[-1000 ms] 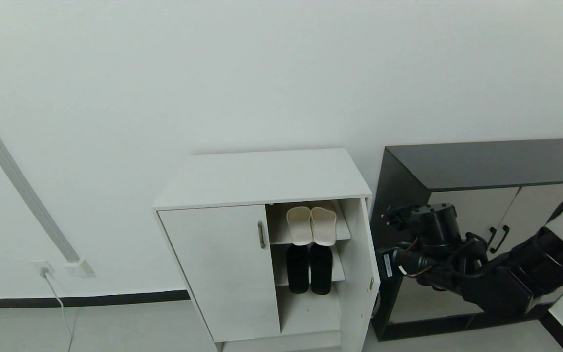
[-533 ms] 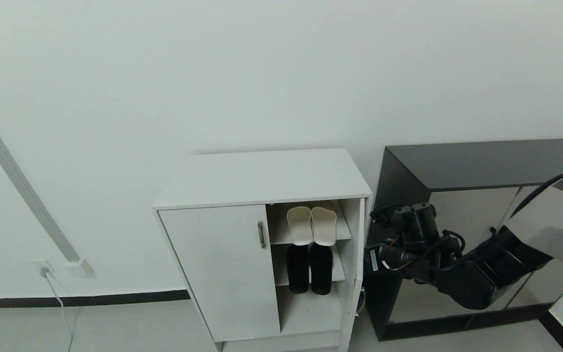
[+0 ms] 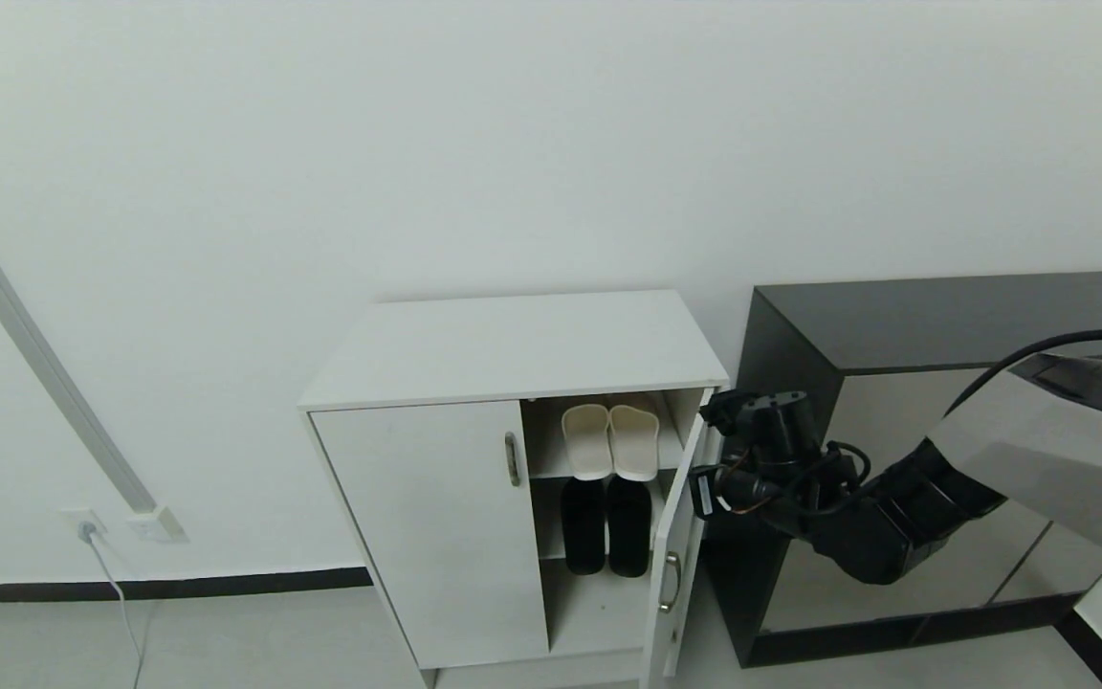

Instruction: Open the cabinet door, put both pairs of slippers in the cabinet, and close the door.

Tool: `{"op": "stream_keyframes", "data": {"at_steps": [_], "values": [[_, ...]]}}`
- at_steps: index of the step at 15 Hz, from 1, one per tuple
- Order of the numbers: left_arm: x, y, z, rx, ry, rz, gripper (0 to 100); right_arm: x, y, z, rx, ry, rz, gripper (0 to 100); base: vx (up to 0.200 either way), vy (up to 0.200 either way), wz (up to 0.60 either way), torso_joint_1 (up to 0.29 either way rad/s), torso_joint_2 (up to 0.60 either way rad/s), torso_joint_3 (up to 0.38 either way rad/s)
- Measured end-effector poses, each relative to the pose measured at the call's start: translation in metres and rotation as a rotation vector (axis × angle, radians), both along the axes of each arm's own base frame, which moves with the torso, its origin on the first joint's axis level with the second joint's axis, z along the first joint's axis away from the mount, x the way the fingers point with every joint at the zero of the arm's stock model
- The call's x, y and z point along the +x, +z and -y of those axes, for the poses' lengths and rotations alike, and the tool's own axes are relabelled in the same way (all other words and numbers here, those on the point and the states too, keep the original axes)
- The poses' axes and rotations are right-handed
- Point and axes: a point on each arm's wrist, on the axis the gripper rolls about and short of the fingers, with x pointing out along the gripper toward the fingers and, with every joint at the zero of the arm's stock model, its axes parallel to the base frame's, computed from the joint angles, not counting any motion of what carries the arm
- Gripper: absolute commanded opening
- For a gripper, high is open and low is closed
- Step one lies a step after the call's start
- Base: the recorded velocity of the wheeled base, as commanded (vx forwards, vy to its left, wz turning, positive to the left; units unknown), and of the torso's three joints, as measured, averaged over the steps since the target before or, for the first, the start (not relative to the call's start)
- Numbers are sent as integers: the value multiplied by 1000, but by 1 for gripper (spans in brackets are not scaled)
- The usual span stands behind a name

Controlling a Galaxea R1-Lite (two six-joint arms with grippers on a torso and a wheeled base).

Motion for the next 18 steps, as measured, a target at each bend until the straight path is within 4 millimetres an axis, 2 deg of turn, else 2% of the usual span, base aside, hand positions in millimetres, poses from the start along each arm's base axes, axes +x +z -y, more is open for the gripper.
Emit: {"op": "stream_keyframes", "data": {"at_steps": [7,13,18], "values": [[0,0,0,4,0,0,0,17,-6,-13,66,-12,37,0,0,0,0,0,0,0],[0,0,0,4,0,0,0,45,-15,-29,108,-12,99,0,0,0,0,0,0,0],[0,0,0,4,0,0,0,58,-23,-36,119,-11,118,0,0,0,0,0,0,0]]}}
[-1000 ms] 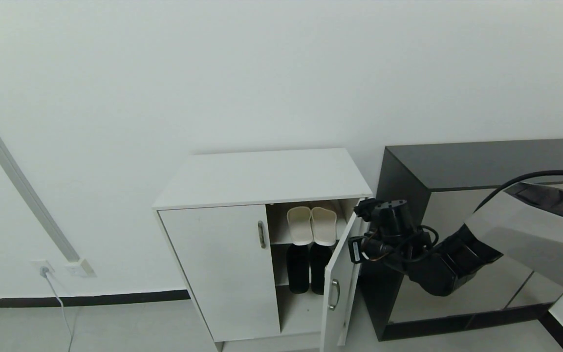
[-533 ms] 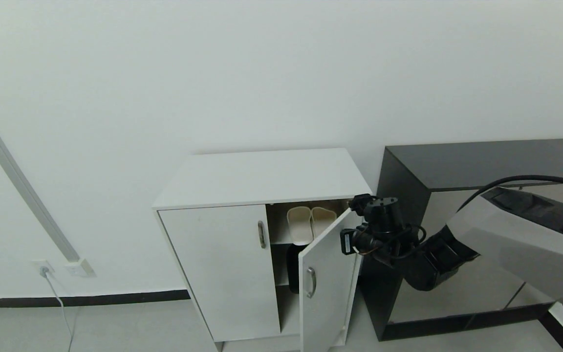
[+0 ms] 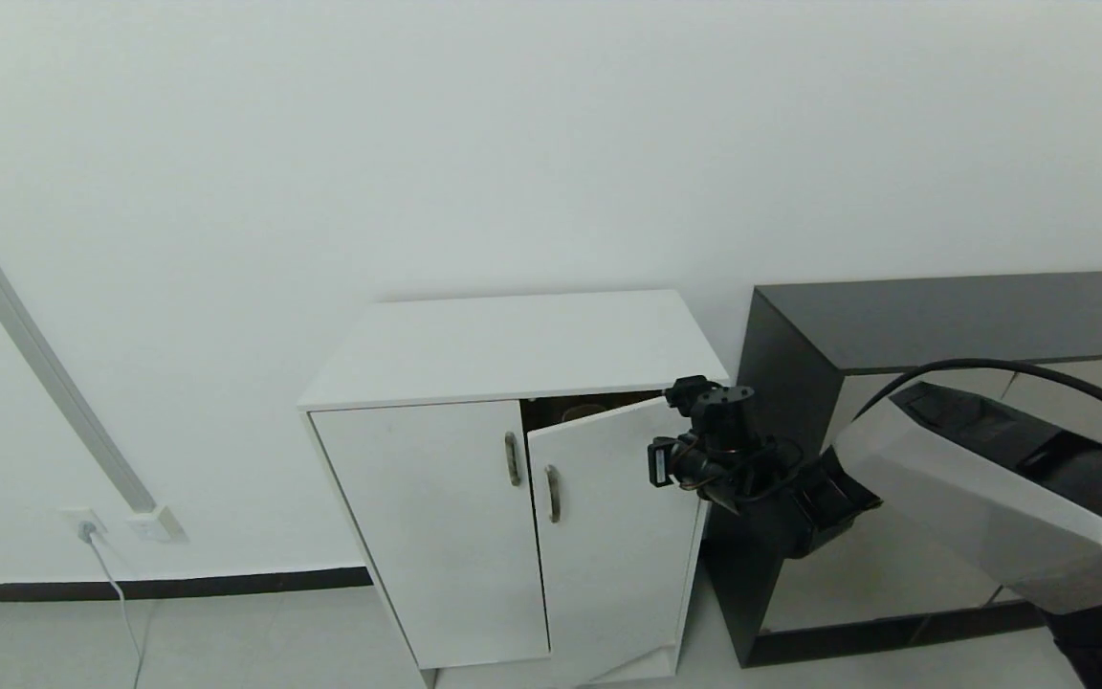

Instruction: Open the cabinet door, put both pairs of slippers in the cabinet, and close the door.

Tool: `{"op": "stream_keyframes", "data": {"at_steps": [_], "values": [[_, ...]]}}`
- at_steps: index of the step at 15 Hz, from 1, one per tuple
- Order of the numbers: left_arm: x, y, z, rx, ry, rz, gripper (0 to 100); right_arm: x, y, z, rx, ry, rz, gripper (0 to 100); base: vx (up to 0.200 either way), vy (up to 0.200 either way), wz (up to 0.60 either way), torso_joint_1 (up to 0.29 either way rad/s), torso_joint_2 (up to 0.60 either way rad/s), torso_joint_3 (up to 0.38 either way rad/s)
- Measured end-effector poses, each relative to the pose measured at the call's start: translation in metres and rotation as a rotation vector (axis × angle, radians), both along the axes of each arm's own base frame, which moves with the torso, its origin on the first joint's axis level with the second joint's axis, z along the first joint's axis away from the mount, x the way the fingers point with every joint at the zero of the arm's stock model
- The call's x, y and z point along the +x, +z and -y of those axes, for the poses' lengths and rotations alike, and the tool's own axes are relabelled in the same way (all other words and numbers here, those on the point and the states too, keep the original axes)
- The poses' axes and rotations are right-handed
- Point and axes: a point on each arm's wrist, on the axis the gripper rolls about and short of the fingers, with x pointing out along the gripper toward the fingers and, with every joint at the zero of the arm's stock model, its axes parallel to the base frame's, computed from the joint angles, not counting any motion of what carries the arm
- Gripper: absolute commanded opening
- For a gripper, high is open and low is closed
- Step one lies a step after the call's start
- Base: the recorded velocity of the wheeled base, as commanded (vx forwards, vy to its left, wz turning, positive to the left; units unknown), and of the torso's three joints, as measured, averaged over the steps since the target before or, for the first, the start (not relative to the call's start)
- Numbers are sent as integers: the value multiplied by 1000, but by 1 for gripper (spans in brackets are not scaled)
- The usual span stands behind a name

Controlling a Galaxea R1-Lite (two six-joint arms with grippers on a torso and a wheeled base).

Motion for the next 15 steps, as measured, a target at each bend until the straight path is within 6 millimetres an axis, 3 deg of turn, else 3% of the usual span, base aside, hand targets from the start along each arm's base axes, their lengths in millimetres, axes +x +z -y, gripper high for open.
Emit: {"op": "stream_keyframes", "data": {"at_steps": [15], "values": [[0,0,0,0,0,0,0,19,-9,5,9,-30,18,0,0,0,0,0,0,0]]}}
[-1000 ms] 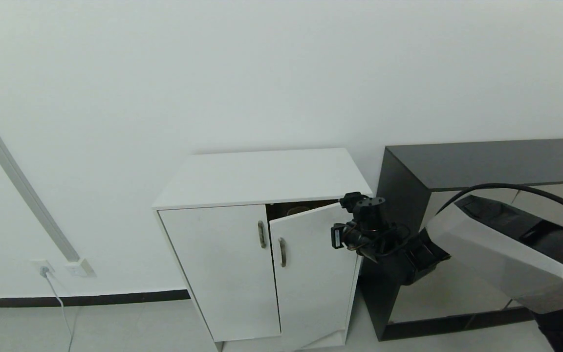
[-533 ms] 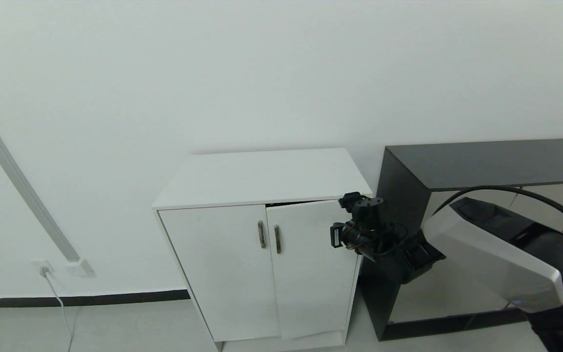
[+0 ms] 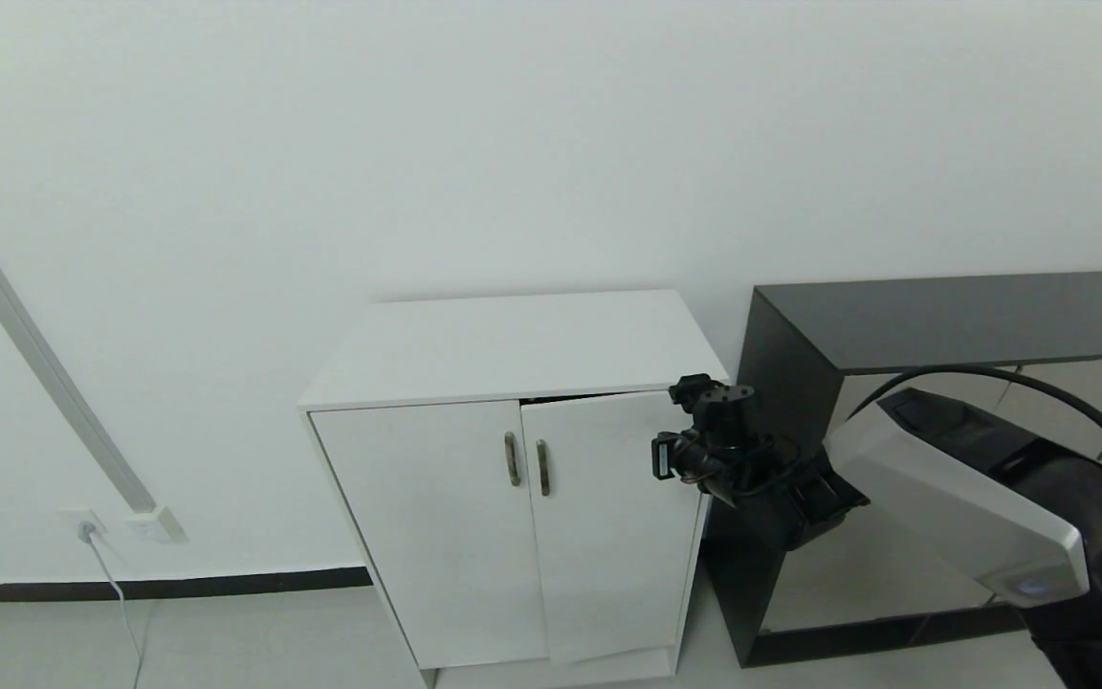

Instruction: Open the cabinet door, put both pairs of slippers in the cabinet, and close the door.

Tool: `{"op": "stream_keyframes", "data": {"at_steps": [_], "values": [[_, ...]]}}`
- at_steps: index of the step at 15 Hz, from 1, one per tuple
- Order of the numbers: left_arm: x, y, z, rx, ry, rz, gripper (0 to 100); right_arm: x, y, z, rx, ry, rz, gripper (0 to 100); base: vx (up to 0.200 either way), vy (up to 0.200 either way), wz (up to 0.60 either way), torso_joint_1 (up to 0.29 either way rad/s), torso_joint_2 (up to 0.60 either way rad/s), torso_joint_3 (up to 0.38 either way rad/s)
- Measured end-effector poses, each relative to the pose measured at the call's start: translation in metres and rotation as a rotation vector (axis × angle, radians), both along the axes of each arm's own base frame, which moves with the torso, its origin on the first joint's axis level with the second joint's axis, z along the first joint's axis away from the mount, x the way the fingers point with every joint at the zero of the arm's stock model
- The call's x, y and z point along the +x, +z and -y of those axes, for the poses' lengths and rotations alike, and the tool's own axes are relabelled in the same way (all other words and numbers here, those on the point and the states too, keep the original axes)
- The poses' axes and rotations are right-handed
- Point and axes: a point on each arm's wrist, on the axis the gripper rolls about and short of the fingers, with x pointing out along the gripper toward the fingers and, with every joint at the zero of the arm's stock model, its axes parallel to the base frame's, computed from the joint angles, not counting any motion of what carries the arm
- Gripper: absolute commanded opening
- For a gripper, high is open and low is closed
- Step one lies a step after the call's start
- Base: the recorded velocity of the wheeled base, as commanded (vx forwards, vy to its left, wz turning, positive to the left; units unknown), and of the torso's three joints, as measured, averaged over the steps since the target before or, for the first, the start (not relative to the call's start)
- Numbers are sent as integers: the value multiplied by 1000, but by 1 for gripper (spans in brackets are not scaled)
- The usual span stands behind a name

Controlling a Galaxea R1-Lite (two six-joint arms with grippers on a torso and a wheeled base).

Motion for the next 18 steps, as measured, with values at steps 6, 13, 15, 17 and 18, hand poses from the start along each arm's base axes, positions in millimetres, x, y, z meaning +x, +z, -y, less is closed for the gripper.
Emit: {"op": "stream_keyframes", "data": {"at_steps": [6,13,15,17,18], "values": [[0,0,0,0,0,0,0,6,0,-1,7,-6,13,0,0,0,0,0,0,0],[0,0,0,0,0,0,0,3,6,-14,20,17,39,0,0,0,0,0,0,0],[0,0,0,0,0,0,0,2,9,-20,25,28,47,0,0,0,0,0,0,0],[0,0,0,0,0,0,0,1,11,-24,28,33,53,0,0,0,0,0,0,0],[0,0,0,0,0,0,0,1,12,-25,31,35,58,0,0,0,0,0,0,0]]}}
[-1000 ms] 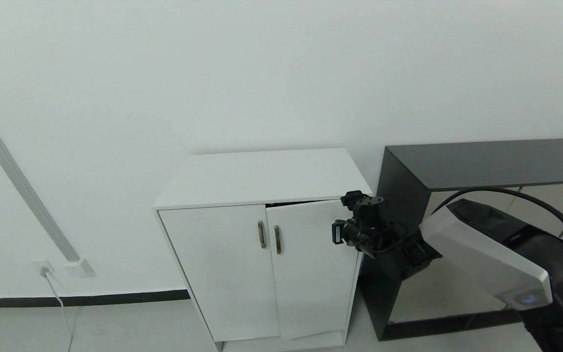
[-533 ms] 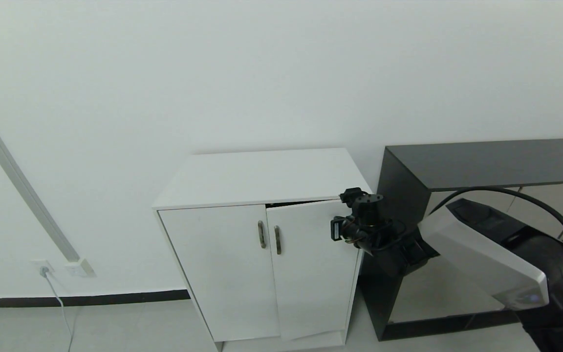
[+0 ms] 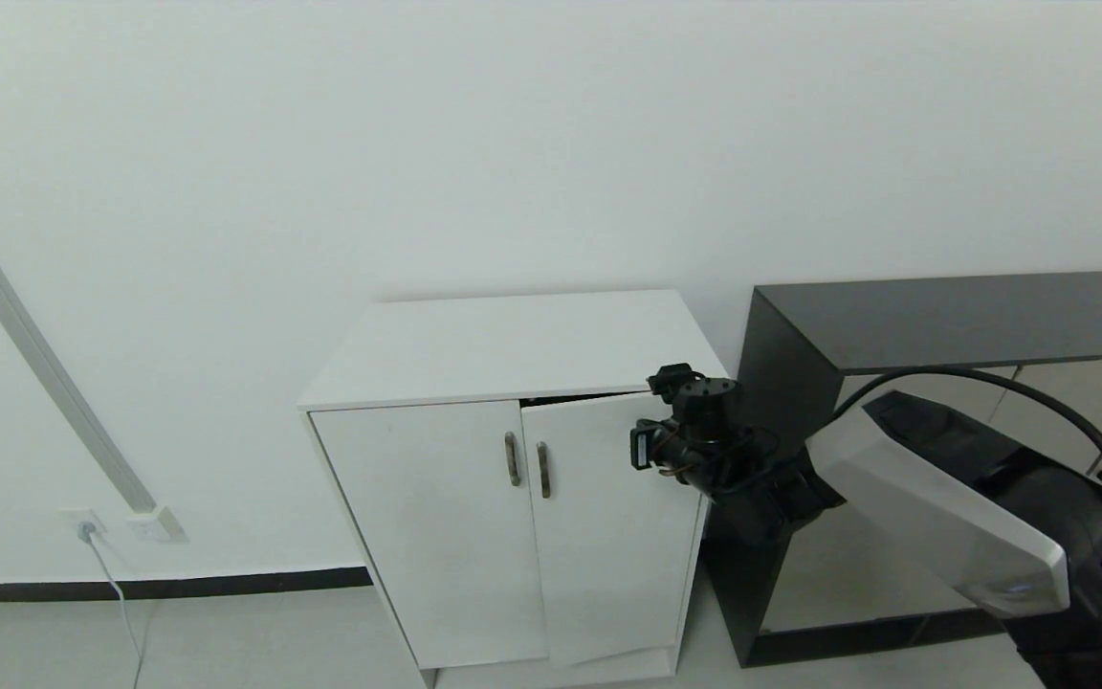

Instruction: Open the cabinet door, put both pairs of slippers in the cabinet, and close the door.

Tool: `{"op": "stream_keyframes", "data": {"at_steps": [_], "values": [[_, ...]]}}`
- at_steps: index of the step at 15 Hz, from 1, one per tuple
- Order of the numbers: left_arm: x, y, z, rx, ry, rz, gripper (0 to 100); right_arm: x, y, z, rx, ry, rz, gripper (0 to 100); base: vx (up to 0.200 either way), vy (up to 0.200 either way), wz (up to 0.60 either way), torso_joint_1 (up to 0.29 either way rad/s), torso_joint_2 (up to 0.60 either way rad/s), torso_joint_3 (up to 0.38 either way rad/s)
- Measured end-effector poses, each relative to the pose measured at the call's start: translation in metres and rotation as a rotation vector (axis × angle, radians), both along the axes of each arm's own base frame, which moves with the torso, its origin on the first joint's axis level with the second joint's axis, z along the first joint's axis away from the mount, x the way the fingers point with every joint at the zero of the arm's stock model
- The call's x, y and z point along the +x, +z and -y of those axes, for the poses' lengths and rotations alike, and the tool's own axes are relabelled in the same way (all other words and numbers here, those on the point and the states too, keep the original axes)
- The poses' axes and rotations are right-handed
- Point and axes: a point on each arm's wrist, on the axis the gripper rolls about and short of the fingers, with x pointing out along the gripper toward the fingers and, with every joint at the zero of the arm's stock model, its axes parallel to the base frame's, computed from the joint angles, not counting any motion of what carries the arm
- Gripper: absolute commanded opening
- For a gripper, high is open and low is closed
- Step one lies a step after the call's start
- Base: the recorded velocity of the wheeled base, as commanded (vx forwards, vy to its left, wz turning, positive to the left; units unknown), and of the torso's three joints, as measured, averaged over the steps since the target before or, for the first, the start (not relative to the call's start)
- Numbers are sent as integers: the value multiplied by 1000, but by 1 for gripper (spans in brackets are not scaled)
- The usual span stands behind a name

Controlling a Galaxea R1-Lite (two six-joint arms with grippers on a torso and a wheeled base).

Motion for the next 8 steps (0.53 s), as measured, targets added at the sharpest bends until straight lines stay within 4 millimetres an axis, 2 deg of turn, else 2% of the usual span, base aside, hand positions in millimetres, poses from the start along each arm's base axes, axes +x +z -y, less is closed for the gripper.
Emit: {"op": "stream_keyframes", "data": {"at_steps": [8], "values": [[0,0,0,0,0,0,0,-5,6,-15,3,31,5,0,0,0,0,0,0,0]]}}
